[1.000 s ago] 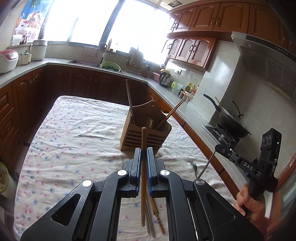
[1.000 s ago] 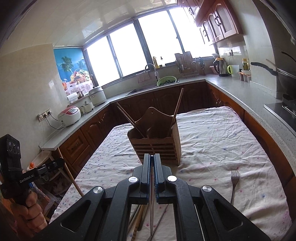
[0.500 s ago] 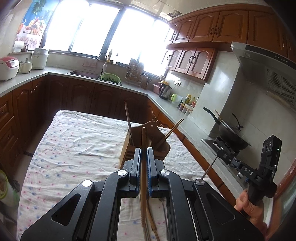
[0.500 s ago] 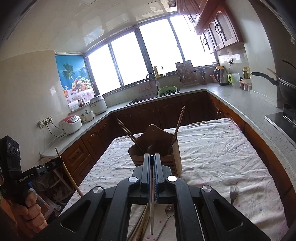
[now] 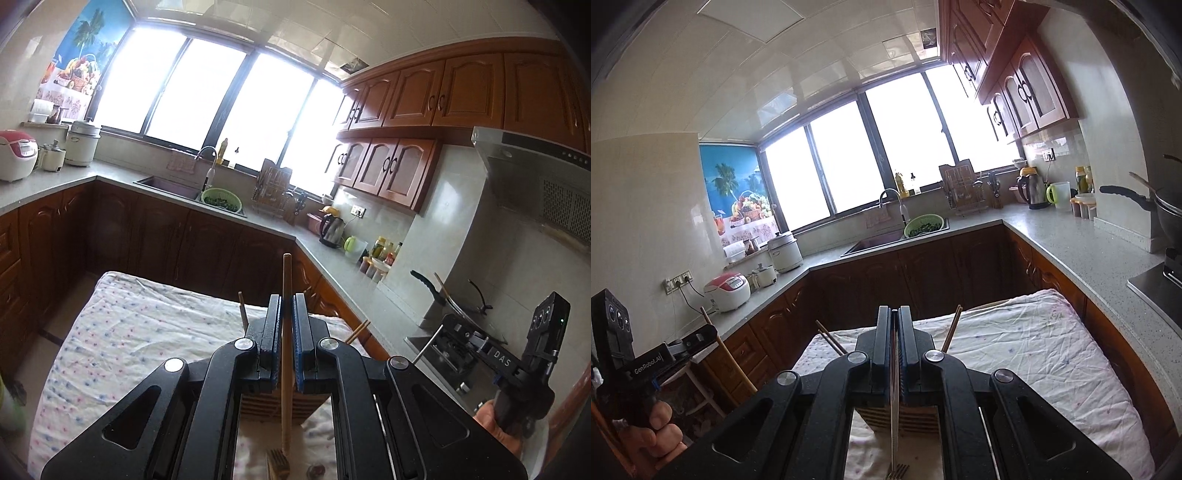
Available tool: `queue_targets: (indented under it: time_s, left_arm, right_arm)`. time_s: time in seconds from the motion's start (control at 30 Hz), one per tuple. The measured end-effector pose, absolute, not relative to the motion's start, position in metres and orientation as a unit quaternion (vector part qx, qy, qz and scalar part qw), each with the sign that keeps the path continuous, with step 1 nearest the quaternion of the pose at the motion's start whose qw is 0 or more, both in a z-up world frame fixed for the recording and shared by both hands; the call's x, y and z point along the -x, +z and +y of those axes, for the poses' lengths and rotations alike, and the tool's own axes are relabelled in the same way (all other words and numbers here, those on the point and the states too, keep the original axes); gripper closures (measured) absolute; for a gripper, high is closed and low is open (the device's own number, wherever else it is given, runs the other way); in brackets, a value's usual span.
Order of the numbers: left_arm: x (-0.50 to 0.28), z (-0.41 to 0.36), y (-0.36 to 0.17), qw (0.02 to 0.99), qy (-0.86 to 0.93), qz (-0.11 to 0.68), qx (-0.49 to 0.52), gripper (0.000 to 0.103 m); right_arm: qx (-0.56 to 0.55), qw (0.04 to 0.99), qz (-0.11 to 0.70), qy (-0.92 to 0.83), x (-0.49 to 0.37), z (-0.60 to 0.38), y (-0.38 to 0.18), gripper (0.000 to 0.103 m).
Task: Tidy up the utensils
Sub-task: 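Lift both held chopsticks and carry them over the wooden holder, then open both tools to drop the chopsticks into the wooden holder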
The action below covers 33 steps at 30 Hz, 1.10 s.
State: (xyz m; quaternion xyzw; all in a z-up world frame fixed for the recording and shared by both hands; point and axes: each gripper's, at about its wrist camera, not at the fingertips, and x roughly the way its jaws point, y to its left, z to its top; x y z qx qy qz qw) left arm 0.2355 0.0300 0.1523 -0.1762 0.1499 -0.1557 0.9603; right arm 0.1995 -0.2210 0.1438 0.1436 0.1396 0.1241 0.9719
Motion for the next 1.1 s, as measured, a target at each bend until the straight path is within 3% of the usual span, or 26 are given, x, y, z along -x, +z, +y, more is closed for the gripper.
queue_targets:
  time_s: [0.33,1.1]
  left_arm:
    - [-0.295,0.025,0.164,0.970,-0.113,0.102,0.188,0.098]
    - [-0.357,-0.002,0.048,0.961,-0.079,0.173,0.202,0.098]
  right_arm:
    - [-0.170,0.976,0.101,0.094,-0.252,-0.234,0.161,0.100]
    - [-0.204,0.964,0.156,0.068,-0.306,-0.236,0.065,0.099]
